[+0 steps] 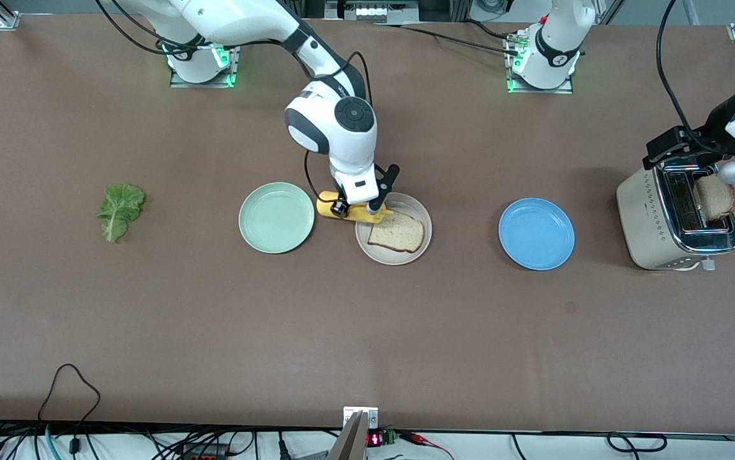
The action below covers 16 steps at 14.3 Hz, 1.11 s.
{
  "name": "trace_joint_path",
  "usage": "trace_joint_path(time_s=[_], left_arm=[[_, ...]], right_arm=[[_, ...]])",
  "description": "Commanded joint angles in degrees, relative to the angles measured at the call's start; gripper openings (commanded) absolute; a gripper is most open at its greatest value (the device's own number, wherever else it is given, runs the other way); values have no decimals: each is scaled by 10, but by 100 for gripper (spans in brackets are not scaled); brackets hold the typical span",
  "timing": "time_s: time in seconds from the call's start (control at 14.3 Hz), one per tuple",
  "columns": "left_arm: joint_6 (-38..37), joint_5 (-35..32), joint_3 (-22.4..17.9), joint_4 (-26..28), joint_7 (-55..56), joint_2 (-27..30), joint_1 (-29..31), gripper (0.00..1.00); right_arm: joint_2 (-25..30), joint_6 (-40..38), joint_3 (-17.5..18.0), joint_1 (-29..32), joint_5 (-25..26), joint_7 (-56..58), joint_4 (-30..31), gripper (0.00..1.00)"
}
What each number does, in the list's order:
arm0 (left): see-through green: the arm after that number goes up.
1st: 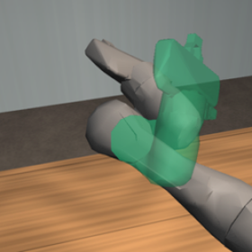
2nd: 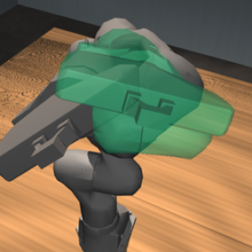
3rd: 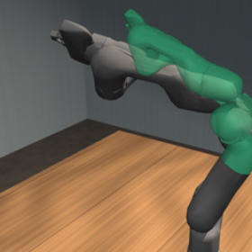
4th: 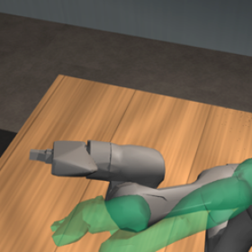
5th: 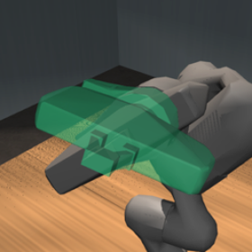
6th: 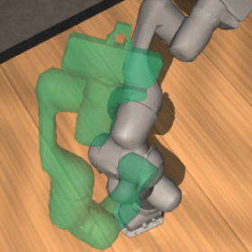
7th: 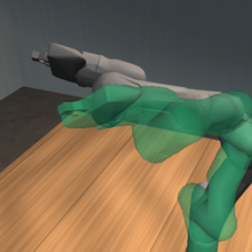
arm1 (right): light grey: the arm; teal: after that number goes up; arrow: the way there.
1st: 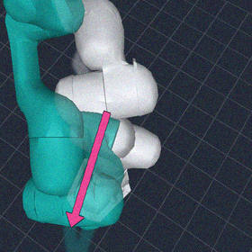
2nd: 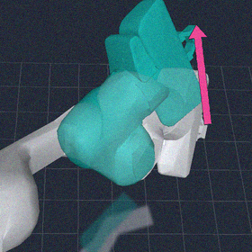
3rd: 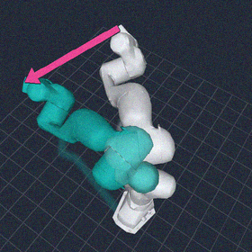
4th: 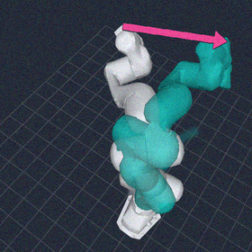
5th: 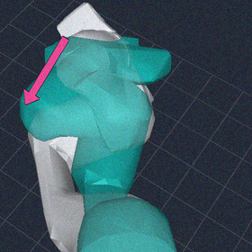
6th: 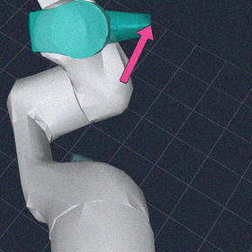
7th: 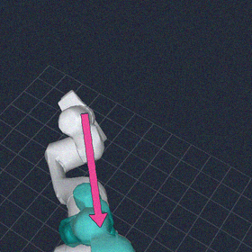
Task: Make sandwich in beige plate with both arms
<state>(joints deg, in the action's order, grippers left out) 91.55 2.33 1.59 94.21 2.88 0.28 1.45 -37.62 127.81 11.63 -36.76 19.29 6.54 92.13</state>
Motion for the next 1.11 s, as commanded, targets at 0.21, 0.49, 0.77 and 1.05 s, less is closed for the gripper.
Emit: trace_joint_path(time_s=[0.21, 0.49, 0.77, 1.05], left_arm=[[-7, -12, 18, -3, -8, 5, 1, 100], [-2, -12, 17, -1, -7, 3, 4, 100], [-3, -12, 16, -1, -7, 3, 7, 100], [9, -12, 17, -2, -7, 3, 8, 100]], right_arm=[[15, -22, -9, -8, 15, -7, -20, 0], [108, -71, -7, 40, -33, 6, 9, 0], [243, -72, -6, 146, -164, 176, 109, 0], [348, -73, -3, 277, -299, 416, 207, 0]])
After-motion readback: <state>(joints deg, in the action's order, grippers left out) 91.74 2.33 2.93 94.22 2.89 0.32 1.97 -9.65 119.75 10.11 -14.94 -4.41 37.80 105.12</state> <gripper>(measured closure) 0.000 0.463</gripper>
